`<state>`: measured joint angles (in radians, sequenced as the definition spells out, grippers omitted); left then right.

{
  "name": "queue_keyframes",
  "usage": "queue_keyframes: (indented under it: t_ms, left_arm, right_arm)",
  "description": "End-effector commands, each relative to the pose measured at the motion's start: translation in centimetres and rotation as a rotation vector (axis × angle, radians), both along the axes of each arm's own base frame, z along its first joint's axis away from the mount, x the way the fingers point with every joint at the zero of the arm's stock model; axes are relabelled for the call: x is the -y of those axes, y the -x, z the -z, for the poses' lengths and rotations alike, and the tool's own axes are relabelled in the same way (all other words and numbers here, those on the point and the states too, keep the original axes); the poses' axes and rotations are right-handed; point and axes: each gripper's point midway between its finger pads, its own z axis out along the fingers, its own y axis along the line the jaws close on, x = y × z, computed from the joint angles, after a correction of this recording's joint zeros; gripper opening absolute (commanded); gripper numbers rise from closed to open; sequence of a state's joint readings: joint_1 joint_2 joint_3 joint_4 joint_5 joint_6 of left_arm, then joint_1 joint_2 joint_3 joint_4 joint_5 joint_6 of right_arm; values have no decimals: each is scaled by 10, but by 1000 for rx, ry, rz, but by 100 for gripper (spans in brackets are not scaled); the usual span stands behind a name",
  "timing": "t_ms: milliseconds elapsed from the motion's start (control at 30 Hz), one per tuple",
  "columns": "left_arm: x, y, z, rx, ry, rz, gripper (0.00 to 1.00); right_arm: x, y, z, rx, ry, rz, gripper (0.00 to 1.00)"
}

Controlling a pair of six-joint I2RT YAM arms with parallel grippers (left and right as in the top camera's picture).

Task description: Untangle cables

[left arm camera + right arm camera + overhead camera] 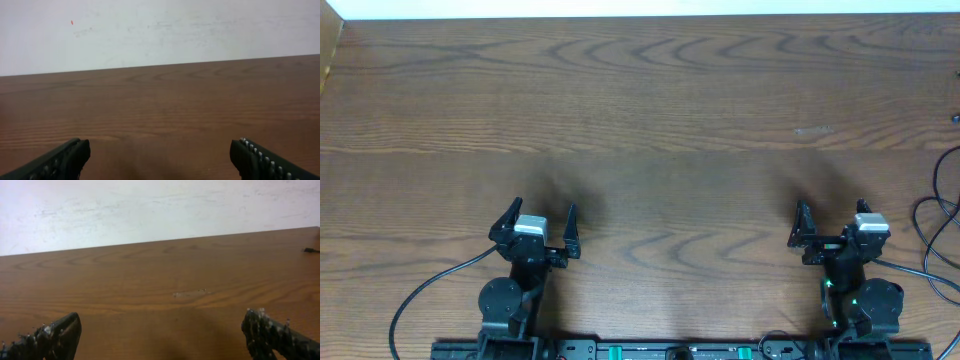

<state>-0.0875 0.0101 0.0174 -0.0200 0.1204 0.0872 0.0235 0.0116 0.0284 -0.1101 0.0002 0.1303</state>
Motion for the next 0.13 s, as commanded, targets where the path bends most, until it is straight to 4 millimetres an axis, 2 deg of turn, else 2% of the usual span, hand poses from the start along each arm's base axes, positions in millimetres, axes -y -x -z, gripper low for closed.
queue_keyframes:
  t_ms: [0,100]
  left_arm:
    - [-1,1,15,-45,-21,-4,94]
    - [-1,1,15,-44,-21,-4,95]
  right_arm:
    - [2,0,1,1,-14,14,99]
    - [2,0,1,1,-14,14,99]
